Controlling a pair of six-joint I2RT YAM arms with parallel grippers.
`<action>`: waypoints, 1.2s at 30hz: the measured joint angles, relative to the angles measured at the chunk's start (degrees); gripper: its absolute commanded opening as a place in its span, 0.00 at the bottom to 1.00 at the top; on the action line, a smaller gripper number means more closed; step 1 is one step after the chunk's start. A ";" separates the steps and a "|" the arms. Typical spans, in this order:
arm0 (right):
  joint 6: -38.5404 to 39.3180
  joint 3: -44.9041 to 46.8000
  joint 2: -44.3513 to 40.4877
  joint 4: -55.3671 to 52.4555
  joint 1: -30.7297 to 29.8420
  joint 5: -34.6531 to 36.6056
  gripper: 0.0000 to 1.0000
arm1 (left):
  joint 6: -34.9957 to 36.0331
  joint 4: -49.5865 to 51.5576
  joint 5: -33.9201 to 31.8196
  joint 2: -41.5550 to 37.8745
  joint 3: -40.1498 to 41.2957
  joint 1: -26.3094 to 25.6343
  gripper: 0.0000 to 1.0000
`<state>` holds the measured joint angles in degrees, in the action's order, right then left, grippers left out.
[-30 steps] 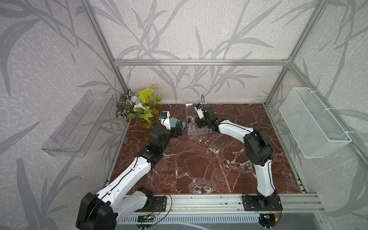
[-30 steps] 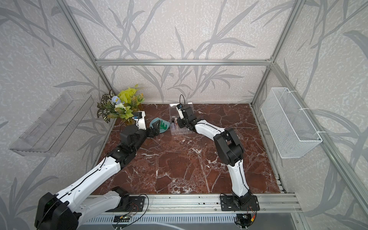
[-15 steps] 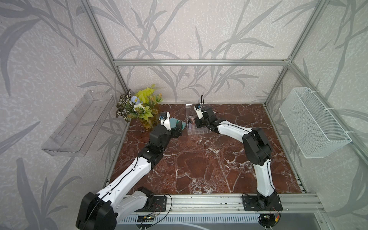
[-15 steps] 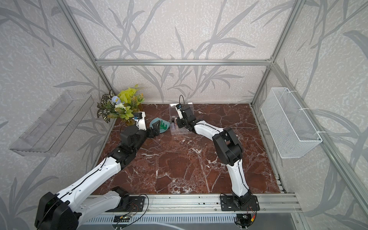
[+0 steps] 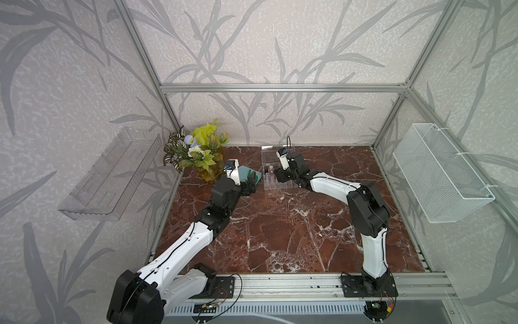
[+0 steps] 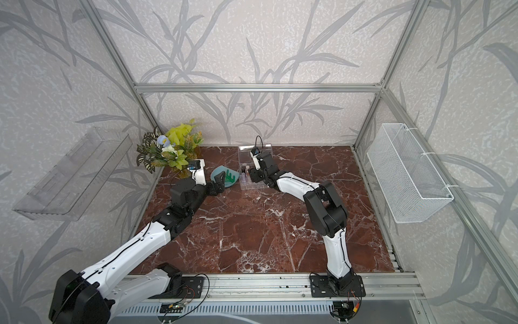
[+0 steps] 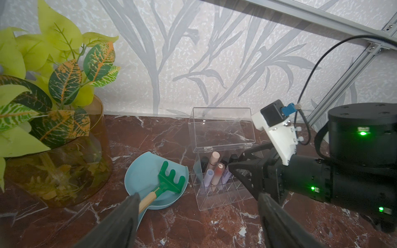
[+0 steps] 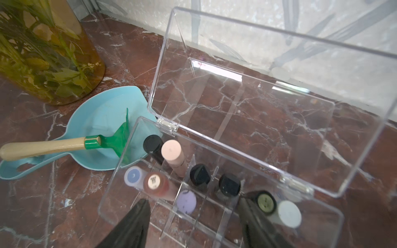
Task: Arrange the lipsticks in the organizer
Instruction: Place the lipstick in the storage box, then reset both arms
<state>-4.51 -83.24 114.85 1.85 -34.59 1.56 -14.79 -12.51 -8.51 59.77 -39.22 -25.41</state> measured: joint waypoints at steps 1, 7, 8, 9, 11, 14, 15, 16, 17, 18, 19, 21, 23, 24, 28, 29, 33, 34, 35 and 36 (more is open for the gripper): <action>-0.17 1.03 -2.16 -0.61 -0.13 0.20 0.79 | 0.15 -0.22 0.02 -0.42 0.46 0.00 0.88; -2.71 9.14 -19.45 -2.91 -0.35 0.92 0.84 | 1.60 -1.22 -2.93 -0.39 1.86 0.04 1.00; -2.95 10.60 -22.38 -3.37 -0.33 0.98 0.86 | 1.75 -1.25 -4.26 0.11 1.86 0.09 1.00; -3.28 12.35 -25.66 -3.93 -0.22 1.14 0.88 | 1.68 -1.22 -6.12 0.76 1.88 0.17 1.00; -3.67 15.23 -30.88 -5.33 0.24 1.81 0.92 | 1.55 -1.92 -10.08 1.88 2.60 0.61 1.00; -3.91 19.58 -37.38 -8.81 2.19 3.74 1.00 | 2.05 -6.80 -14.03 2.12 7.58 2.10 1.00; -4.04 21.05 -39.15 -10.08 3.34 4.48 0.99 | 2.45 -8.35 -14.95 2.36 9.55 2.80 1.00; -4.09 22.71 -41.00 -11.30 4.98 5.25 0.99 | 2.89 -9.18 -15.80 2.95 11.10 3.56 1.00; -4.17 24.13 -42.47 -12.07 6.56 5.75 0.99 | 3.37 -9.64 -16.44 3.63 12.02 4.26 1.00; -4.50 25.90 -44.24 -13.05 8.63 6.38 0.99 | 4.02 -10.25 -17.20 4.50 12.94 5.11 1.00; -4.68 28.11 -46.21 -13.33 11.08 6.84 0.99 | 4.85 -10.75 -18.08 5.14 13.88 6.03 1.00; -4.22 33.22 -50.05 -12.13 15.15 7.15 0.99 | 6.38 -12.57 -20.11 5.33 16.02 7.15 1.00; -3.58 39.32 -54.12 -9.46 18.21 8.07 0.99 | 8.26 -17.00 -21.90 5.01 19.54 8.20 1.00; -3.30 42.75 -56.13 -7.67 19.28 8.59 0.99 | 9.29 -19.93 -22.60 4.61 22.16 8.96 1.00; -2.51 52.41 -58.82 -1.53 22.91 8.98 0.99 | 10.91 -26.97 -22.97 4.04 30.27 13.31 1.00; -2.34 53.81 -58.38 -0.31 23.67 9.03 0.99 | 11.15 -27.50 -22.69 4.04 30.88 14.14 1.00; -0.81 58.25 -54.75 7.15 26.56 8.85 0.99 | 13.16 -35.45 -18.84 4.76 32.04 16.50 1.00; -0.24 59.69 -53.66 9.90 27.26 8.55 0.99 | 13.75 -37.64 -17.25 5.68 32.02 16.92 1.00; 0.20 61.11 -52.65 12.87 27.91 8.35 0.99 | 14.21 -39.21 -16.09 6.71 31.93 17.25 1.00; 0.70 62.60 -51.56 16.11 28.50 8.13 0.99 | 14.80 -40.83 -14.99 7.93 31.87 17.66 1.00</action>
<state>-3.81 -20.64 63.29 17.96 -6.09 9.69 0.01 -53.34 -23.51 67.70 -7.35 -7.75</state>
